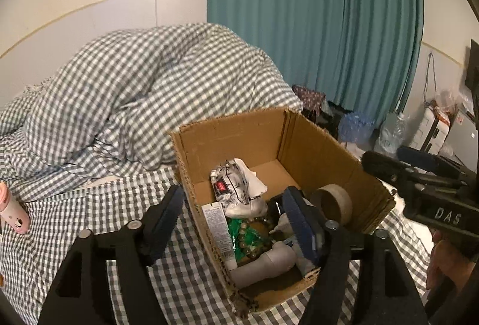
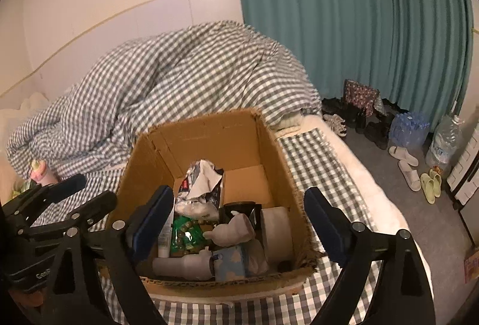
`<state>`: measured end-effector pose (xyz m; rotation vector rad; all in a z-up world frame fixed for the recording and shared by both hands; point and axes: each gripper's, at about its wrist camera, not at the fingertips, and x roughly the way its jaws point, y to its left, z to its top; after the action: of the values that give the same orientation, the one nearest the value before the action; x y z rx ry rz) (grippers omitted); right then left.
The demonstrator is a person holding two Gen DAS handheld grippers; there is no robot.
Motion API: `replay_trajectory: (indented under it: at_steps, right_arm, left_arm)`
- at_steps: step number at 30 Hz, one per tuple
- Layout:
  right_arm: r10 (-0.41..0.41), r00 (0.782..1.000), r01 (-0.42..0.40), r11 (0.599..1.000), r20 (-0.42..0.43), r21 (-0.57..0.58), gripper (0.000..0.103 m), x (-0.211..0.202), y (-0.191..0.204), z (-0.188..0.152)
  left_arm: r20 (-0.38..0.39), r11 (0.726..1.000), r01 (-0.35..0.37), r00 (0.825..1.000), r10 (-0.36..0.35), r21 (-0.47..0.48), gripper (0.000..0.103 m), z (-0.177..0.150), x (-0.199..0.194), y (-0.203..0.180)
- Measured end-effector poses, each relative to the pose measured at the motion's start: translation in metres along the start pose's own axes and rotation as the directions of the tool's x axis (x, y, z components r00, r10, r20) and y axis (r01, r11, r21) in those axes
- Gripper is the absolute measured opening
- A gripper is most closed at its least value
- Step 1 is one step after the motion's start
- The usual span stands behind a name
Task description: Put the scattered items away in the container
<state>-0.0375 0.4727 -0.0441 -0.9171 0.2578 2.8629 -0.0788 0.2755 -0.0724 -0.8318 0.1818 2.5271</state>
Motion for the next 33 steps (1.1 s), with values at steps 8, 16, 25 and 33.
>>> replay_trajectory:
  at_steps: [8, 16, 25, 33]
  right_arm:
    - [-0.014, 0.998, 0.013, 1.000, 0.058, 0.026, 0.103, -0.040, -0.006, 0.010]
    - [-0.022, 0.996, 0.019, 0.999, 0.085, 0.040, 0.103, -0.072, 0.000, 0.012]
    - [0.004, 0.992, -0.004, 1.000, 0.127, 0.003, 0.103, -0.102, 0.028, 0.011]
    - [0.056, 0.988, -0.051, 0.998, 0.140, -0.041, 0.103, -0.117, 0.064, 0.009]
  left_arm:
    - [0.050, 0.999, -0.031, 0.998, 0.032, -0.023, 0.103, 0.005, -0.035, 0.009]
    - [0.085, 0.998, -0.059, 0.994, 0.062, -0.038, 0.103, 0.006, -0.070, 0.016]
    - [0.129, 0.993, -0.096, 0.986, 0.103, -0.062, 0.103, 0.002, -0.115, 0.032]
    - [0.140, 0.981, -0.155, 0.975, 0.170, -0.113, 0.103, -0.010, -0.147, 0.064]
